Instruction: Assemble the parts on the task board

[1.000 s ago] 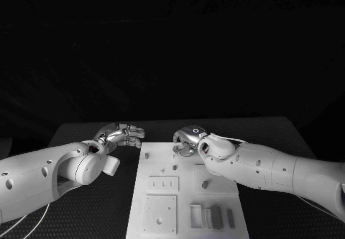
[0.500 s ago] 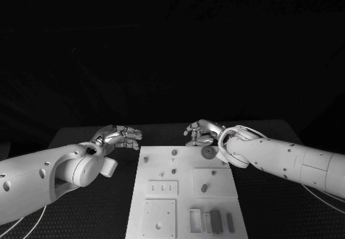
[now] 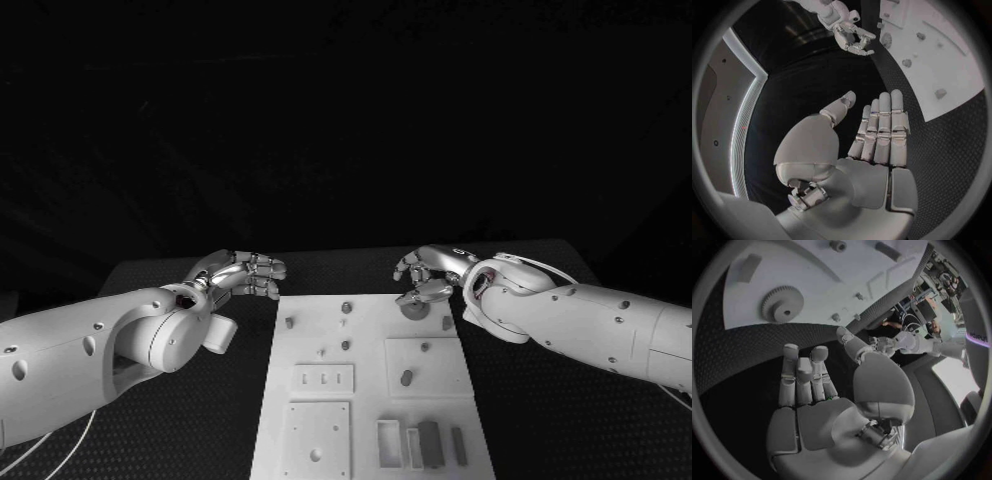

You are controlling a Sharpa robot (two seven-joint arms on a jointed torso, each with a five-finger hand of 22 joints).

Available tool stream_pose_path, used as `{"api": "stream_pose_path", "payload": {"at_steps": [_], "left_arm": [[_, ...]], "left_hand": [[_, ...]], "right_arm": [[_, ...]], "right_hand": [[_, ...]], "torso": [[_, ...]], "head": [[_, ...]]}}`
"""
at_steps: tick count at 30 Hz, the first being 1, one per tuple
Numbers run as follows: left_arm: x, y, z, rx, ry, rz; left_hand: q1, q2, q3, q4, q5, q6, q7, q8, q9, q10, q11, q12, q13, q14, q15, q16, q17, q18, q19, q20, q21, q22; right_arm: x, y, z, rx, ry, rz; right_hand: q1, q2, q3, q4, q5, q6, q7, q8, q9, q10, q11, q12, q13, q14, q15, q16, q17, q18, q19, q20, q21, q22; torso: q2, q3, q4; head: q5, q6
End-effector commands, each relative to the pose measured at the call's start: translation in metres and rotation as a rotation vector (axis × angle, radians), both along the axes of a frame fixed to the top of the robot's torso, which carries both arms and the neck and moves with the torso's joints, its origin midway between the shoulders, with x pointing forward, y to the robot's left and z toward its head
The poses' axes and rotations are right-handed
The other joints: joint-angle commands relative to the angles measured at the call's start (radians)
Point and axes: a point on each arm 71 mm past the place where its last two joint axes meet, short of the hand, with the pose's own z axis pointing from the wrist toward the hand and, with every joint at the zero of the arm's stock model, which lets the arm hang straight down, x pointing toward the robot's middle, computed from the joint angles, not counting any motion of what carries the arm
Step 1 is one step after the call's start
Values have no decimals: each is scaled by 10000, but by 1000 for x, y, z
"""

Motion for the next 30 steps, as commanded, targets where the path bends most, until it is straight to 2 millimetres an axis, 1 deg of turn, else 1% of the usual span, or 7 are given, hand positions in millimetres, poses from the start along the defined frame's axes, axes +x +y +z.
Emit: {"api": "stream_pose_path", "payload": {"at_steps": [1, 2, 8, 12, 23, 27, 30], "left_arm": [[0, -2, 2, -58, -137, -208], [0, -2, 2, -44, -151, -228], [0, -3, 2, -11, -178, -272], [0, -3, 2, 0, -184, -296], [0, -2, 2, 22, -192, -264], [0, -2, 2, 22, -194, -261], [0, -2, 2, 22, -195, -262]], "left_hand": [[-1, -47, -40, 11, -16, -78, -3, -62, 13, -15, -25, -68, -4, -11, 7, -64, 11, 113, -47, -9, -37, 16], [-1, -48, -41, 11, -16, -78, -3, -62, 13, -15, -25, -68, -4, -11, 7, -65, 12, 113, -47, -9, -37, 17], [-5, -55, -46, 11, -16, -81, -5, -66, 14, -18, -23, -76, -4, -10, 8, -74, 19, 112, -49, -7, -40, 20], [-10, -55, -49, 13, -16, -83, -5, -68, 14, -18, -22, -79, -4, -10, 9, -79, 23, 112, -50, -6, -42, 22], [-25, -53, -58, 20, -16, -85, -4, -74, 16, -19, -20, -89, -4, -9, 12, -95, 35, 110, -52, -4, -47, 27], [-27, -51, -58, 21, -16, -86, -4, -75, 16, -19, -20, -92, -4, -9, 12, -98, 38, 110, -52, -5, -48, 28], [-30, -50, -60, 23, -16, -86, -4, -76, 17, -19, -19, -95, -4, -8, 12, -102, 41, 110, -53, -4, -50, 29]], "right_arm": [[0, -6, -3, -1817, -764, -365], [0, -8, -5, -1965, -806, -434], [0, -15, -11, -2355, -747, -695], [-4, -19, -22, -2404, -499, -726], [-3, -23, -31, -2362, -296, -720], [-3, -21, -32, -2326, -270, -673], [-3, -20, -33, -2296, -242, -628]], "right_hand": [[8, -184, -8, 61, -33, -13, 108, -78, 10, -234, 43, 564, 449, 29, 94, 152, 47, 206, 95, -42, 82, 182], [-14, -235, 5, 110, 0, -47, 123, -100, 3, -280, 50, 697, 547, 31, 111, 198, 58, 206, 110, -52, 102, 182], [-49, -582, 185, 480, -7, -383, 230, -300, -87, -478, 169, 1281, 915, 28, 217, 438, 101, 206, 183, -125, 221, 181], [-51, -648, 252, 622, -5, -485, 276, -354, -118, -533, 215, 1381, 954, 13, 261, 490, 99, 206, 185, -139, 251, 180], [13, -526, 299, 723, -5, -377, 255, -280, -94, -547, 201, 1507, 976, 19, 258, 564, 89, 206, 187, -160, 308, 188], [61, -367, 276, 713, -5, -169, 198, -156, -48, -527, 146, 1571, 967, 34, 207, 602, 71, 206, 184, -175, 350, 190], [143, -94, 254, 644, -4, 64, 124, -25, 1, -482, 74, 1621, 947, 61, 144, 633, 48, 206, 183, -192, 389, 190]], "torso": [[6, 15, -14], [2, -7, -8], [8, -9, 14], [12, -21, 44], [1, -32, 13], [4, -30, 17], [3, -31, 20]], "head": [[-26, -9], [-43, -11], [-101, -35], [-127, -69], [-112, -122], [-108, -139], [-114, -152]]}}
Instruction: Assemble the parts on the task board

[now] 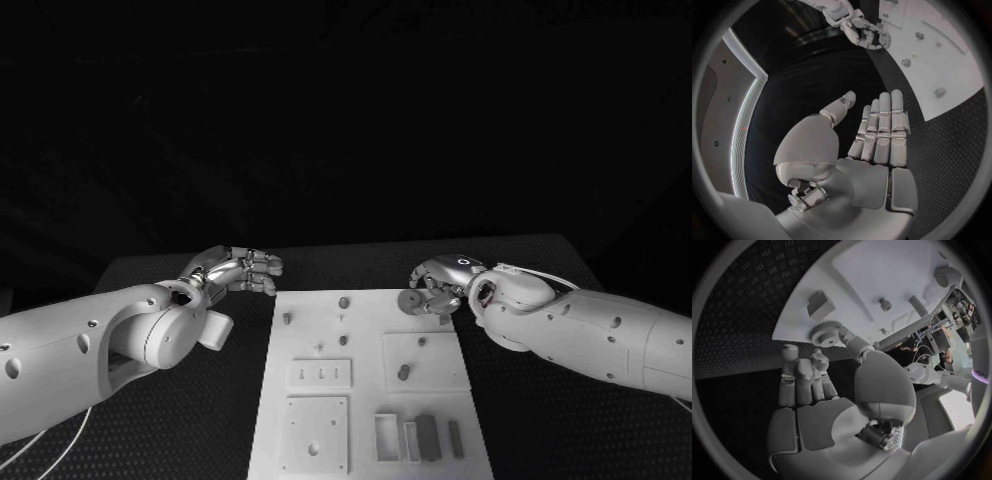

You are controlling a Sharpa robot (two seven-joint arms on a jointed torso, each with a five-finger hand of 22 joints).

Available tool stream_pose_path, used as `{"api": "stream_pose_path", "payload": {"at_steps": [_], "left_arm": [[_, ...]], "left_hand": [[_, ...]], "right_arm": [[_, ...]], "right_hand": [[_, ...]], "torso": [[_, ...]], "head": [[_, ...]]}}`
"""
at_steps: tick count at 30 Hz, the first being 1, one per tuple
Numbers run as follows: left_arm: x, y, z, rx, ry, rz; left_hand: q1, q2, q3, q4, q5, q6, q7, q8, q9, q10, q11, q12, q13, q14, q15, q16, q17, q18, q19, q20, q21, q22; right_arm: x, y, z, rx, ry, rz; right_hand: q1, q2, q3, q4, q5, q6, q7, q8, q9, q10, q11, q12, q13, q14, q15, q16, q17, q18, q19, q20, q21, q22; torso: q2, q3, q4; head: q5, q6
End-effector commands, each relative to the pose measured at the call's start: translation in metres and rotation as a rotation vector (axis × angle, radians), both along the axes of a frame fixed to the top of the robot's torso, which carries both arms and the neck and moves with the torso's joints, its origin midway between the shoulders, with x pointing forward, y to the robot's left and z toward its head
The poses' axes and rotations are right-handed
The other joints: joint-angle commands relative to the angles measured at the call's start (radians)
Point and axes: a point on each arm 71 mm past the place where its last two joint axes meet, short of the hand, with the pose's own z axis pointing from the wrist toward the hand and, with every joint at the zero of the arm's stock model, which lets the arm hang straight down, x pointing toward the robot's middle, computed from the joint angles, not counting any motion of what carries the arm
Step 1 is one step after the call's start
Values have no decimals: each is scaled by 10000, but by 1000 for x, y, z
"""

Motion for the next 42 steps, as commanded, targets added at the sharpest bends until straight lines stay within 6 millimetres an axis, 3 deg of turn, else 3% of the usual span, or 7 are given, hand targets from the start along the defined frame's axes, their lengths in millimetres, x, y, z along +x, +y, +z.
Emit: {"api": "stream_pose_path", "payload": {"at_steps": [1, 3, 8, 15, 42], "left_arm": [[0, -2, 2, -54, -129, -192], [0, -2, 2, -48, -125, -176], [0, -2, 2, -48, -120, -182], [0, -1, 2, -41, -114, -166], [-1, 0, 2, 4, -83, -167]], "left_hand": [[-30, -51, -60, 23, -16, -86, -4, -38, 9, -19, -19, -58, -4, -8, 12, -65, 13, 189, -53, -5, -50, 12], [-31, -50, -61, 24, -16, -87, -4, -39, 10, -20, -19, -59, -4, -8, 12, -66, 14, 189, -53, -5, -51, 13], [-34, -49, -62, 26, -15, -89, -3, -41, 10, -21, -18, -63, -4, -7, 13, -72, 18, 189, -53, -4, -52, 14], [-34, -47, -62, 26, -15, -90, -2, -43, 10, -22, -18, -67, -4, -7, 13, -78, 22, 190, -54, -4, -55, 16], [-21, -46, -58, 17, -15, -97, -3, -54, 13, -28, -18, -89, -5, -11, 17, -111, 42, 190, -63, -2, -68, 23]], "right_arm": [[-1, 2, -2, -84, 98, 170], [-1, 3, -3, -94, 145, 207], [-1, 4, -4, -108, 199, 236], [0, 6, -9, -233, 362, 263], [-1, 2, -23, -1175, 909, 121]], "right_hand": [[9, 245, -41, -46, -4, 324, 82, 84, 31, -27, -90, 62, -25, 35, -91, 72, -26, 168, 24, -75, 62, 194], [35, 511, -128, -185, -2, 530, 12, 188, 65, 10, -160, 84, -56, 56, -157, 90, -52, 168, 11, -84, 95, 194], [57, 903, -223, -417, -6, 766, -82, 289, 92, 61, -247, 91, -114, 71, -241, 101, -96, 168, -11, -89, 126, 184], [30, 1271, -290, -662, -7, 979, -162, 364, 111, 107, -323, 91, -171, 90, -315, 115, -140, 168, -22, -89, 151, 174], [-28, 1371, -325, -849, -7, 1103, -200, 383, 106, 129, -358, 86, -218, 90, -346, 123, -181, 168, -40, -83, 157, 162]], "torso": [[-3, 0, 8], [-3, -2, 9], [-6, -7, 2], [-5, 0, -2], [-10, 2, -1]], "head": [[-5, -18], [-1, -35], [0, -51], [12, -89], [-17, -216]]}}
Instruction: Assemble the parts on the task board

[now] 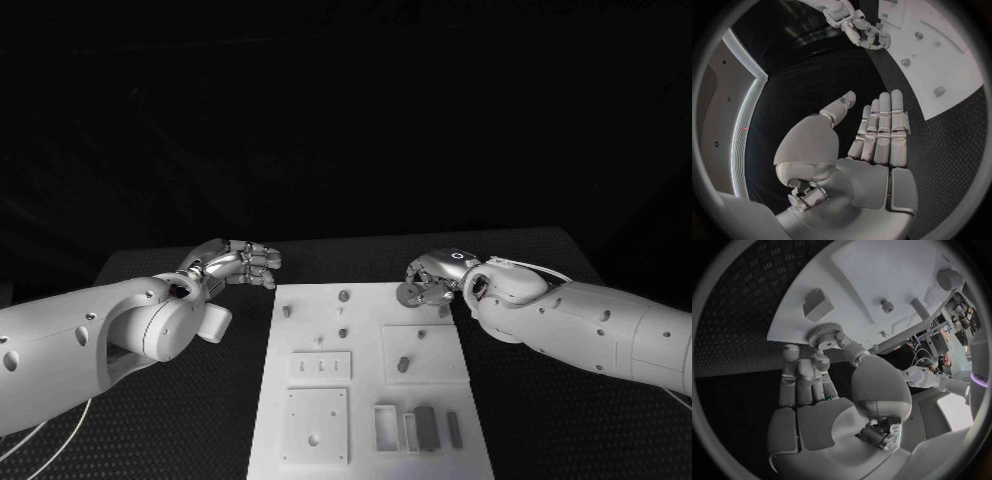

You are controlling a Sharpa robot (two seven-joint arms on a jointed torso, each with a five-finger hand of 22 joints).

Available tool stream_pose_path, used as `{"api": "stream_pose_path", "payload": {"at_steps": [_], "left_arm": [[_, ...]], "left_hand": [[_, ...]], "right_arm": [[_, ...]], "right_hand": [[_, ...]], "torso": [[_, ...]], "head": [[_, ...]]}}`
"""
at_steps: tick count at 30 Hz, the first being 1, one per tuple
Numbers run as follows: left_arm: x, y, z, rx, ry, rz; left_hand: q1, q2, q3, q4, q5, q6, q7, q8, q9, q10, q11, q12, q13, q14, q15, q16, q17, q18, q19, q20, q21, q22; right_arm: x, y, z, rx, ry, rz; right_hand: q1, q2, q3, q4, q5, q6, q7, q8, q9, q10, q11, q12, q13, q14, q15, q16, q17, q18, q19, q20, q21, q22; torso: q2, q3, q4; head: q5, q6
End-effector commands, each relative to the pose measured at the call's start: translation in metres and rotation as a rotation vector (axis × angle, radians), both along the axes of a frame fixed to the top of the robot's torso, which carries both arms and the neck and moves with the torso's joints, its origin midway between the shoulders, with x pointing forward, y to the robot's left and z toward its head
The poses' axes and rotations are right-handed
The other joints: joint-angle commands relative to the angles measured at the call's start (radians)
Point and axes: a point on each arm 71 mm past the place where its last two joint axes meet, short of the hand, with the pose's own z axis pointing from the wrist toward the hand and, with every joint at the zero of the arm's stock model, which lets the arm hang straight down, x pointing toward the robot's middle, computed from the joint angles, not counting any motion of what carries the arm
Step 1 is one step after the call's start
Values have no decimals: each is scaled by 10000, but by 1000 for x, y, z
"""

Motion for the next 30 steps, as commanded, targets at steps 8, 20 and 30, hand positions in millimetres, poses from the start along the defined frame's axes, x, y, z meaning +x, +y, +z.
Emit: {"api": "stream_pose_path", "payload": {"at_steps": [8, 20, 30], "left_arm": [[-1, -2, 2, -31, -74, -173], [-1, -1, 2, -27, -105, -128], [-1, -1, 2, -28, -110, -124]], "left_hand": [[-23, -44, -32, -6, -15, -97, -3, -56, 18, -28, -18, -59, -4, -12, 18, -40, 20, 113, -49, -16, -72, 10], [-23, -37, -30, -3, -15, -96, -2, -58, 20, -26, -17, -64, -3, -10, 19, -51, 28, 113, -50, -14, -76, 13], [-20, -37, -29, -4, -15, -95, -3, -60, 22, -23, -18, -71, -2, -8, 20, -63, 37, 114, -52, -14, -81, 17]], "right_arm": [[-5, -3, -17, -793, 731, -68], [-7, 7, -8, -707, -144, 170], [-8, 26, 13, -826, -1115, 612]], "right_hand": [[107, 513, 38, -156, -5, 1120, 13, 184, 68, 24, -178, 45, -52, 23, -168, 64, -45, 128, -18, -77, 67, 168], [335, 1054, -23, -199, -4, 1565, -201, 373, 183, 266, -384, 48, -141, 162, -357, 114, -101, 128, 38, -136, 149, 176], [426, 1060, -78, -201, -4, 1653, -249, 402, 212, 374, -431, 50, -170, 251, -398, 131, -93, 128, 81, -163, 178, 169]], "torso": [[-4, -4, 3], [-1, -16, 0], [-10, -19, 5]], "head": [[-20, -23], [-31, -11], [-28, 21]]}}
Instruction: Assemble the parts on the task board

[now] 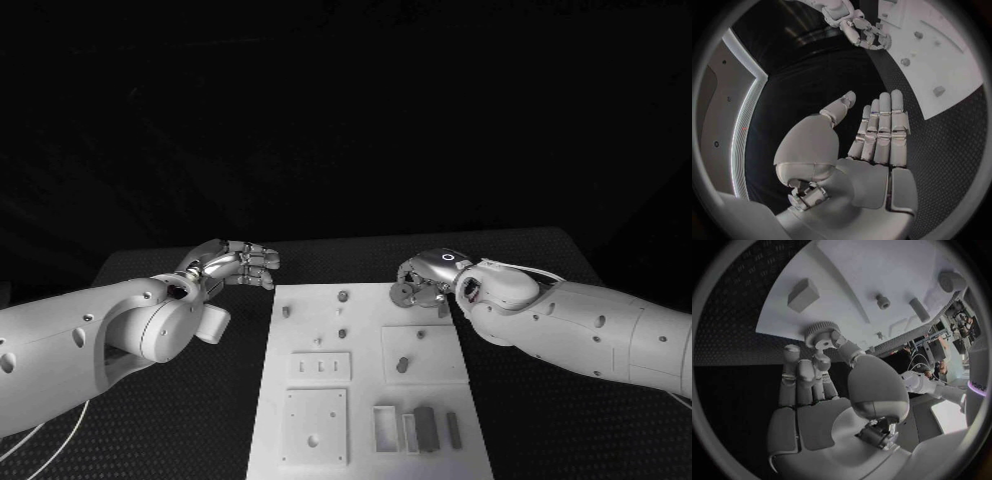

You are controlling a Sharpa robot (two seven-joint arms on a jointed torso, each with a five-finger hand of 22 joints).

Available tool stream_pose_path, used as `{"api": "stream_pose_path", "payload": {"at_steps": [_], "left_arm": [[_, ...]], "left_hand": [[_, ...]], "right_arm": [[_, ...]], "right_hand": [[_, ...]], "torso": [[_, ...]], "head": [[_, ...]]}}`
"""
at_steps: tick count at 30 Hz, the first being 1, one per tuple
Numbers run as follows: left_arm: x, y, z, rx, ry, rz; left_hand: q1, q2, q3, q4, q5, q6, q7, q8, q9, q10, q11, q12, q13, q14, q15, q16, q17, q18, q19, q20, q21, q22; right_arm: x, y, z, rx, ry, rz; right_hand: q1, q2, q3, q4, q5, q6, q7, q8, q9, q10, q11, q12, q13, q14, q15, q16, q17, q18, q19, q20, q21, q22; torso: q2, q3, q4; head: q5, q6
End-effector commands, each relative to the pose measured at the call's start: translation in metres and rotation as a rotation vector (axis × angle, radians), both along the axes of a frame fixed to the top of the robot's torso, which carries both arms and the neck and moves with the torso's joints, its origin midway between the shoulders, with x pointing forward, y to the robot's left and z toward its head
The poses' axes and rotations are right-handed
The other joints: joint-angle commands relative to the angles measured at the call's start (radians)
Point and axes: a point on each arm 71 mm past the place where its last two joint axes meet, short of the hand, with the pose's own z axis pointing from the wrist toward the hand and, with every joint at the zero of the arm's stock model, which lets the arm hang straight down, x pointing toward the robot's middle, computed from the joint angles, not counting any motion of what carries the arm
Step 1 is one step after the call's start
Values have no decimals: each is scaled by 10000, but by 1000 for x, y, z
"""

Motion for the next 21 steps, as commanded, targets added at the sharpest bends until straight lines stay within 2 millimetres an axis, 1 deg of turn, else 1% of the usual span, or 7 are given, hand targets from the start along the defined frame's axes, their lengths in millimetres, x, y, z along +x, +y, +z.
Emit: {"api": "stream_pose_path", "payload": {"at_steps": [1, 5, 7, 10, 17, 21], "left_arm": [[0, -2, 2, -39, -104, -137], [-1, -2, 2, -39, -106, -137], [-1, -3, 2, -41, -101, -145], [-1, -3, 2, -41, -101, -146], [0, -4, 2, -43, -103, -162], [0, -5, 2, -48, -101, -190]], "left_hand": [[-20, -39, -29, -5, -15, -95, -3, -60, 15, -23, -17, -33, -2, -8, 20, -65, 19, 189, -52, -14, -42, 10], [-20, -41, -30, -5, -15, -94, -3, -61, 16, -22, -17, -35, -2, -9, 21, -70, 22, 189, -53, -13, -44, 11], [-20, -42, -30, -5, -15, -95, -3, -62, 16, -22, -17, -37, -2, -9, 21, -72, 24, 189, -53, -12, -45, 12], [-22, -43, -31, -5, -15, -95, -2, -62, 17, -22, -17, -39, -2, -9, 22, -76, 27, 188, -54, -12, -47, 13], [-23, -44, -31, -4, -15, -96, -1, -65, 18, -21, -16, -43, -1, -7, 23, -83, 32, 188, -55, -11, -50, 15], [-22, -42, -30, -4, -15, -97, -1, -67, 18, -21, -16, -46, -1, -7, 23, -89, 36, 189, -55, -10, -52, 16]], "right_arm": [[-1, 9, 9, -472, -676, 199], [-5, 21, 13, -543, -950, 500], [-8, 29, 14, -572, -1059, 707], [-12, 41, 15, -575, -1165, 979], [-23, 73, 19, -500, -1515, 1663], [-27, 89, 20, -471, -1594, 1987]], "right_hand": [[86, 35, -67, 12, 34, 1607, -199, 121, 174, 69, -4, 50, -15, 99, -130, 52, 25, 102, 43, -52, 48, 169], [107, 20, -85, 14, 34, 1628, -210, 126, 181, 102, -15, 45, -26, 140, -139, 52, 43, 102, 61, -61, 55, 166], [113, 13, -91, 14, 34, 1634, -214, 127, 183, 114, -19, 43, -31, 154, -143, 52, 50, 102, 67, -64, 56, 164], [118, 0, -102, 15, 34, 1645, -219, 128, 186, 132, -24, 38, -39, 181, -147, 51, 67, 102, 76, -67, 58, 161], [129, -19, -113, 16, 34, 1658, -226, 128, 189, 156, -31, 28, -52, 203, -153, 47, 63, 102, 89, -73, 59, 155], [135, -25, -117, 17, 34, 1661, -229, 125, 189, 167, -34, 21, -60, 208, -156, 44, 52, 102, 95, -76, 58, 152]], "torso": [[-8, -5, 8], [-7, 2, 8], [-11, 1, 7], [-9, 11, 5], [-3, 11, 15], [-4, 3, 24]], "head": [[-5, 20], [5, 42], [12, 44], [40, 52], [83, 69], [123, 70]]}}
